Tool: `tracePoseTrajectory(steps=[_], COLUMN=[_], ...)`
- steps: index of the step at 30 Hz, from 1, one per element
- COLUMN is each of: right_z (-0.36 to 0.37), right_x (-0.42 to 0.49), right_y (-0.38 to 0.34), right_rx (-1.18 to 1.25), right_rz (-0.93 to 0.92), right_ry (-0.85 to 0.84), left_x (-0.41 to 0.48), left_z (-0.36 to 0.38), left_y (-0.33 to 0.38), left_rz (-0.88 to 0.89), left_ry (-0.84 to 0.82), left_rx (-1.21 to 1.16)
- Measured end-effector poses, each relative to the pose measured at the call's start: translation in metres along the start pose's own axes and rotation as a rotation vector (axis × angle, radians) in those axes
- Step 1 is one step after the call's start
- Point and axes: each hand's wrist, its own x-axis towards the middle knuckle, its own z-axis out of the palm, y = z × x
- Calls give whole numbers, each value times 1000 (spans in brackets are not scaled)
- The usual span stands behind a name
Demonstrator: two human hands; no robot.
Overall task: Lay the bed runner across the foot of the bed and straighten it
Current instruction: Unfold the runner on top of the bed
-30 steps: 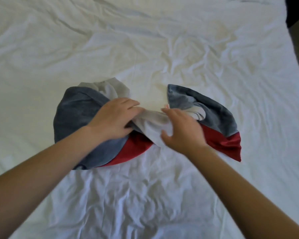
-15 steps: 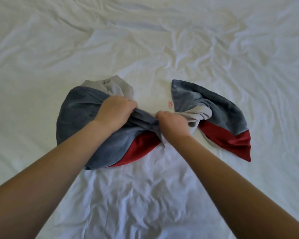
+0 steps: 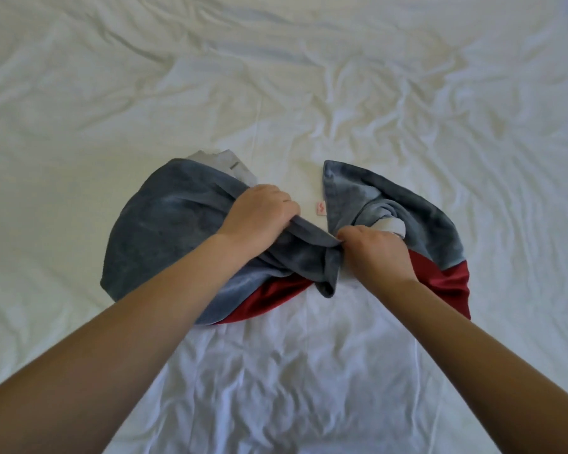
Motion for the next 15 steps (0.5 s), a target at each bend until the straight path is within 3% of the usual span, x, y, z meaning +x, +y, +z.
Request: tracePoseTrajectory(steps=[6, 10, 15], right_z=[-28, -45, -56], right_x=[39, 64, 111], right_y=[-60, -100, -159], right_rx=[208, 296, 189], right_rz=[-72, -167, -430], right_ry=[76, 153, 147], left_x=[-43, -81, -127], left_z=[-26, -35, -25], left_y=[-53, -85, -119], left_rz=[-167, -400, -721], left_ry=[84, 165, 119], left_rx=[-20, -22, -154])
